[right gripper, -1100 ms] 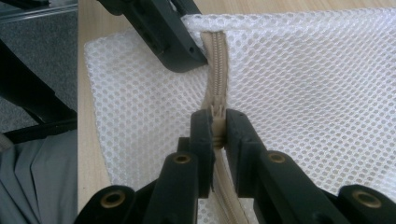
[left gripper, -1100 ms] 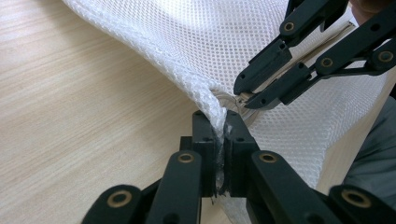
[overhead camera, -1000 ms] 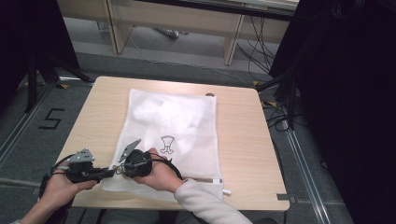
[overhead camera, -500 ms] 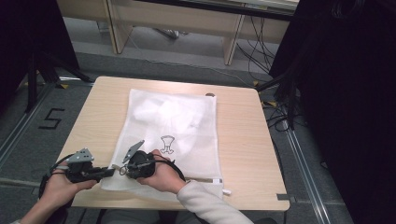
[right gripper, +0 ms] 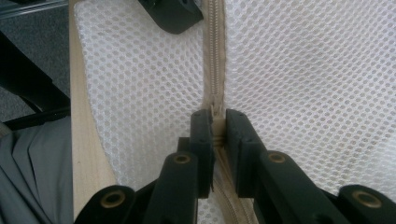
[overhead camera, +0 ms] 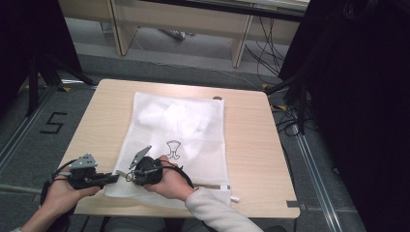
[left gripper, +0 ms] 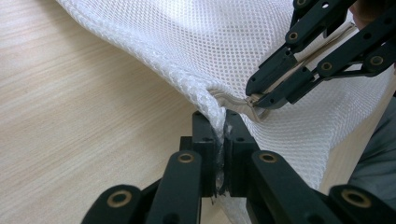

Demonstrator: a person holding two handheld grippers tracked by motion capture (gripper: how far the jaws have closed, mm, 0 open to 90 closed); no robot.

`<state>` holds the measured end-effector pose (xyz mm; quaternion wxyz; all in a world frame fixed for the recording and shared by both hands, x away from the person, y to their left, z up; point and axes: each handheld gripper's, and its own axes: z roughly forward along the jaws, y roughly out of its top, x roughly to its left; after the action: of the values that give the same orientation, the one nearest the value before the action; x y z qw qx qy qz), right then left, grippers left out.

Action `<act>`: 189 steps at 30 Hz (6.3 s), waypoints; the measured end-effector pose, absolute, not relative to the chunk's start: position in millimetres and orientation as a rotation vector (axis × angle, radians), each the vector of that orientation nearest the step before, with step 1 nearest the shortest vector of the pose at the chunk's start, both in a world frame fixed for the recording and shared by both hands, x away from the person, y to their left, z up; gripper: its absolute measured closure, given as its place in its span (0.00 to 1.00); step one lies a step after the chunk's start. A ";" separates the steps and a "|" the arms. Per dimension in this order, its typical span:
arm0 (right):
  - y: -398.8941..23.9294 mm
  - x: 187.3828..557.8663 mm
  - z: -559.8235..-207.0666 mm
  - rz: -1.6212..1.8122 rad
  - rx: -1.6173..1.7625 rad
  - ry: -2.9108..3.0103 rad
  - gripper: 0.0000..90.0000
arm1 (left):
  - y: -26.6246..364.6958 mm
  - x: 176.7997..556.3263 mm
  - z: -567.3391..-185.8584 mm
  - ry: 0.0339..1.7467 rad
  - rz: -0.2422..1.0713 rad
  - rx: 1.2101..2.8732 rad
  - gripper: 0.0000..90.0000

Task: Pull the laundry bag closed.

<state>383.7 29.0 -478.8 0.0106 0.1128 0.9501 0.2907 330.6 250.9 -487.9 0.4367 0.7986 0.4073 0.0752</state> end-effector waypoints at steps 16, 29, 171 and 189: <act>23.4 384.5 -480.8 0.899 0.348 2.966 0.92 | 252.1 331.1 -487.8 1.010 0.186 1.988 0.94; 18.2 384.2 -482.9 0.902 0.358 2.965 0.91 | 252.8 330.6 -487.3 1.022 0.197 1.983 0.94; -41.2 388.3 -481.2 0.832 0.493 2.953 0.91 | 256.9 331.8 -489.5 1.032 0.214 1.986 0.94; -48.3 388.5 -479.5 0.824 0.511 2.951 0.91 | 256.8 331.9 -490.0 1.035 0.214 1.983 0.94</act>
<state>388.5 -48.3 -479.5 0.0178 0.1644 0.9499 0.2654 331.9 256.8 -490.0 0.4326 0.7956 0.4154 0.0858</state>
